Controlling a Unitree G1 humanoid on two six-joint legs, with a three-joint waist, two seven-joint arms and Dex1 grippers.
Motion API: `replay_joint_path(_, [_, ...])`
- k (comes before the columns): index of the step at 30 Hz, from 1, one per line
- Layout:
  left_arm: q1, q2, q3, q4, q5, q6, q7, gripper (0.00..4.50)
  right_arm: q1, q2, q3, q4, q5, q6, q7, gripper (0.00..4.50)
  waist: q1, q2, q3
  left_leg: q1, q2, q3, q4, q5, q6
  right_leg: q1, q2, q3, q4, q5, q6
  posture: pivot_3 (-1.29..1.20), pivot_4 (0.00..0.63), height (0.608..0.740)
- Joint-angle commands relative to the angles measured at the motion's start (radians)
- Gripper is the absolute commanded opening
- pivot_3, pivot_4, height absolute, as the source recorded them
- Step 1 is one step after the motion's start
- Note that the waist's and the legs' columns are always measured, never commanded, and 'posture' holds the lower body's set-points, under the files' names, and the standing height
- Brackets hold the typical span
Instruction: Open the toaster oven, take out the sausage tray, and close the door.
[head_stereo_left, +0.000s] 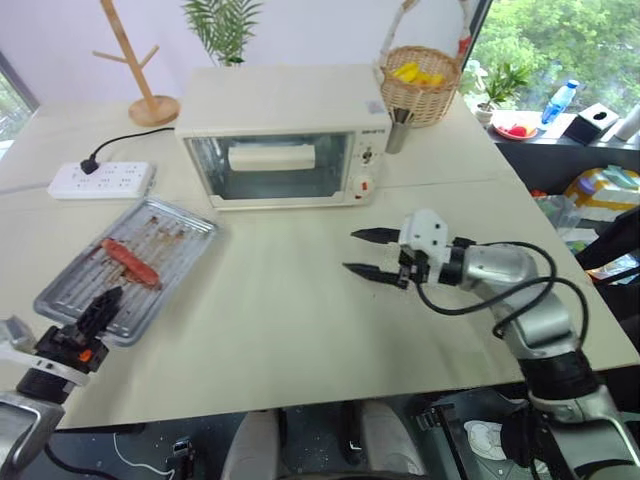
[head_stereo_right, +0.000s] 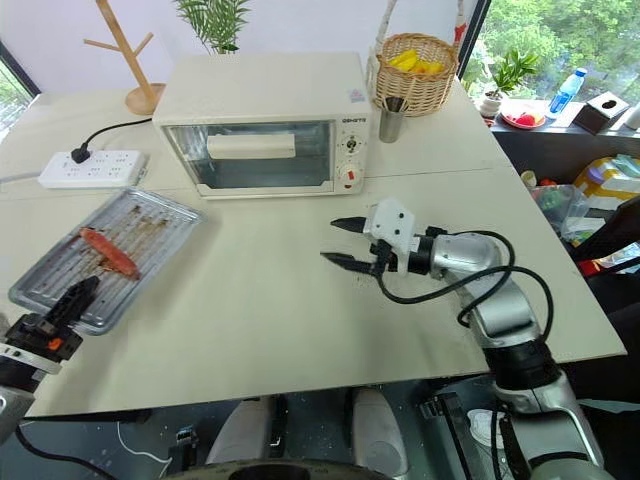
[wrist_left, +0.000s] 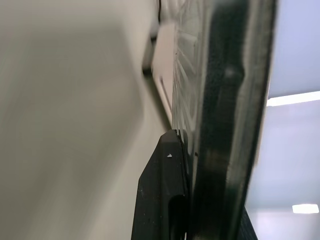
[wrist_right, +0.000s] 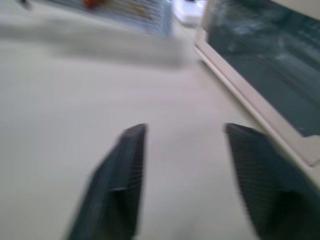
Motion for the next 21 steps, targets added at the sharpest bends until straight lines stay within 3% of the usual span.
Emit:
replay_joint_path(1, [-0.04, 0.05, -0.056, 0.021, 0.016, 0.065, -0.041, 0.0, 0.036, -0.048, -0.076, -0.091, 0.098, 0.074, 0.02, 4.42, 0.001, 0.0, 0.0, 0.0, 0.0, 0.0, 0.0, 0.0, 0.0, 0.0, 0.0, 0.0, 0.0, 0.0, 0.0, 0.0, 0.15, 0.74])
replay_joint_path(11, [-0.302, 0.186, -0.306, 0.15, 0.075, 0.303, -0.164, 0.0, 0.127, -0.167, -0.201, -0.203, 0.235, 0.276, -0.018, 4.42, 0.005, 0.001, 0.001, -0.002, 0.0, 0.0, -0.001, 0.0, 0.0, 0.0, -0.001, -0.001, -0.005, 0.001, -0.001, 0.0, 0.15, 0.74])
replay_joint_path(20, [-0.665, 0.149, -0.536, 0.362, 0.384, 0.446, -0.373, 0.0, 0.281, -0.191, -0.297, -0.318, 0.252, 0.315, -0.106, 4.42, 0.014, 0.002, 0.001, -0.003, -0.003, 0.004, -0.001, 0.0, 0.001, 0.0, 0.001, -0.001, -0.007, 0.002, 0.0, 0.0, 0.15, 0.74])
replay_joint_path(21, [-0.691, 0.146, -0.557, 0.378, 0.425, 0.453, -0.402, 0.54, 0.295, -0.191, -0.302, -0.328, 0.251, 0.315, -0.114, 4.5, 0.015, 0.002, 0.001, -0.003, -0.002, 0.004, -0.001, 0.0, 0.001, 0.0, 0.002, -0.001, -0.007, 0.002, 0.0, 0.0, 0.15, 0.74])
